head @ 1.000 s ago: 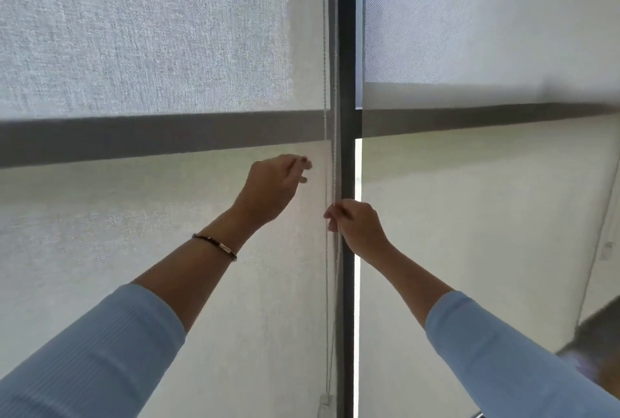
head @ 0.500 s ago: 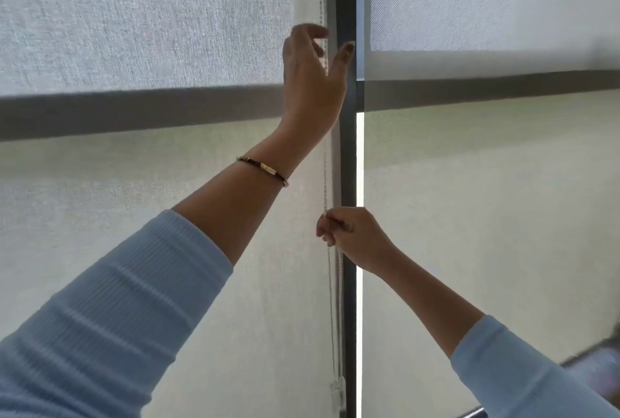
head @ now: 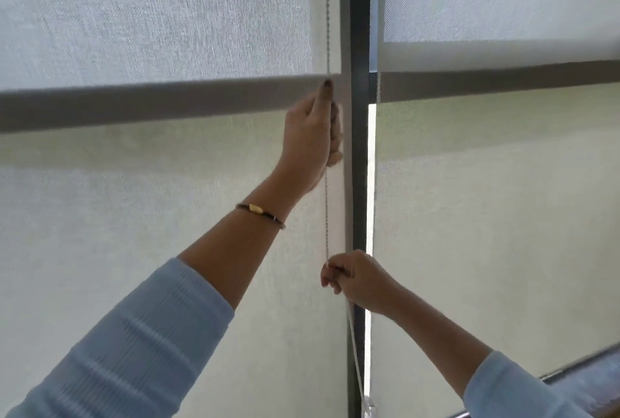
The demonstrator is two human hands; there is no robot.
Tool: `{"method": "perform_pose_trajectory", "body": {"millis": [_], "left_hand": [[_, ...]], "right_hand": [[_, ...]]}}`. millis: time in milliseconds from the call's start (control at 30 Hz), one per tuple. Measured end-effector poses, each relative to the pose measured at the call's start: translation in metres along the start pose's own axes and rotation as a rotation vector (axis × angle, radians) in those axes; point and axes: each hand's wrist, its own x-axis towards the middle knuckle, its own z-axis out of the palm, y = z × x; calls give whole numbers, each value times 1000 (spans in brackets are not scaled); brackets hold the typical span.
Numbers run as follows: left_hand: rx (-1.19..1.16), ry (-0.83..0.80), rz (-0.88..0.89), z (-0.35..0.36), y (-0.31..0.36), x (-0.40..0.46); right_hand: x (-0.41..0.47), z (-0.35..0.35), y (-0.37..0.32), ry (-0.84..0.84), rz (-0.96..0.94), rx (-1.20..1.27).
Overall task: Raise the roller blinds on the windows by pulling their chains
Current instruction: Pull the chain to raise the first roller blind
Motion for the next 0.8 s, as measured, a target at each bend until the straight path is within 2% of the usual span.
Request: {"method": "perform_pose_trajectory", "body": {"millis": [167,267,333,467,533,600,667,733,800], "left_hand": [[-45,-48,-158,-12,-43,-63],[-34,-31,-251,-19,-67,-97],[-25,-7,-318,-23,-79,-113],[-49,47,-488,-21,-93,-136],[-56,62,-527,-17,-97,-141],[-72,66,-547,-13,-98,-143],[-104,59,-566,-8,-97,-142],[-129,53,-578,-7,-95,-136],[-55,23,-525,-12,-89,-123]], "right_hand": [[-20,25,36,-180,104,-31],[-17,5,48,-222,127,-65],[-9,-21,36,-161,122,63],[14,-73,-37,-46,5,761],[25,-93,-89,-8,-79,973],[35,-104,-133,63,-150,1034],[47,-103,-159,213,-187,1038],[55,-96,-170,388,-241,1031],[57,-90,-173,478,-296,1053]]}}
